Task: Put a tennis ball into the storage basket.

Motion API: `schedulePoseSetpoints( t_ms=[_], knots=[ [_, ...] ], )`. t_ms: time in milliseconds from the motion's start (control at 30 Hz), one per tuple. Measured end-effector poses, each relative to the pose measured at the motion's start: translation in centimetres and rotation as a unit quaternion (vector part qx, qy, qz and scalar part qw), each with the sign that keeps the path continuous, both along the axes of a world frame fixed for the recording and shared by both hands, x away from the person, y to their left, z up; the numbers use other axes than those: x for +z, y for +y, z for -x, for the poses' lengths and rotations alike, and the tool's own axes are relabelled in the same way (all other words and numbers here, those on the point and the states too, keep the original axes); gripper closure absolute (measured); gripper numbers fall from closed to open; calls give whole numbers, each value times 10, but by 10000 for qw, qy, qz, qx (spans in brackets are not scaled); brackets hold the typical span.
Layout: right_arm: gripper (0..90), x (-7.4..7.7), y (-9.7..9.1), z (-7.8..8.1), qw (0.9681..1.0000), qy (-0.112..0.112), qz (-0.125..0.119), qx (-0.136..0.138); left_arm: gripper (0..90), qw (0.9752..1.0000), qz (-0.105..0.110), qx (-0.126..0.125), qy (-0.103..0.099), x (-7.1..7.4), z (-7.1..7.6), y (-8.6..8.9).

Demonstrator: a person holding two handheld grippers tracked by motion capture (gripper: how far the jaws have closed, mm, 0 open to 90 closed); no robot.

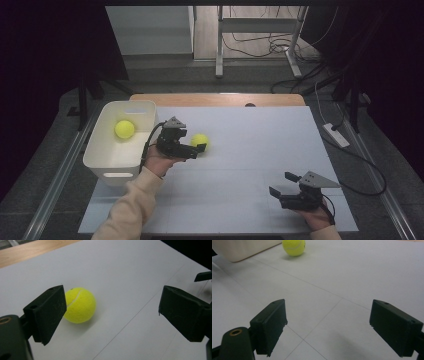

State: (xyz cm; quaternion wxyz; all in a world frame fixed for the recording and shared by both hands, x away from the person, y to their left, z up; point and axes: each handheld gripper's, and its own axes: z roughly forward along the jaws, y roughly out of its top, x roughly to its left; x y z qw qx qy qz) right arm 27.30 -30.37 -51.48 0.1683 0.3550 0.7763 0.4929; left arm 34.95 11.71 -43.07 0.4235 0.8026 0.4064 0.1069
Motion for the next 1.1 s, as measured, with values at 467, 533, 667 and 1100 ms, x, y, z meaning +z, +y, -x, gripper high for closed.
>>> schedulePoseSetpoints(
  t_ms=[467, 533, 667, 1100],
  knots=[
    [138, 1, -5, 6, 10000, -45, -15, -38, 75, 9998, -206, 18, 23, -13, -4, -20],
    [138, 1, -5, 6, 10000, -42, -15, -32, 75, 9998, -214, 14, 42, -14, -6, -21],
    [138, 1, -4, 5, 10000, -58, 10, -51, 75, 9997, -238, 31, 103, -17, -11, -20],
    [138, 0, -3, 4, 10000, -65, 63, -16, 64, 9986, -369, 149, 349, -30, -26, -16]
  ],
)
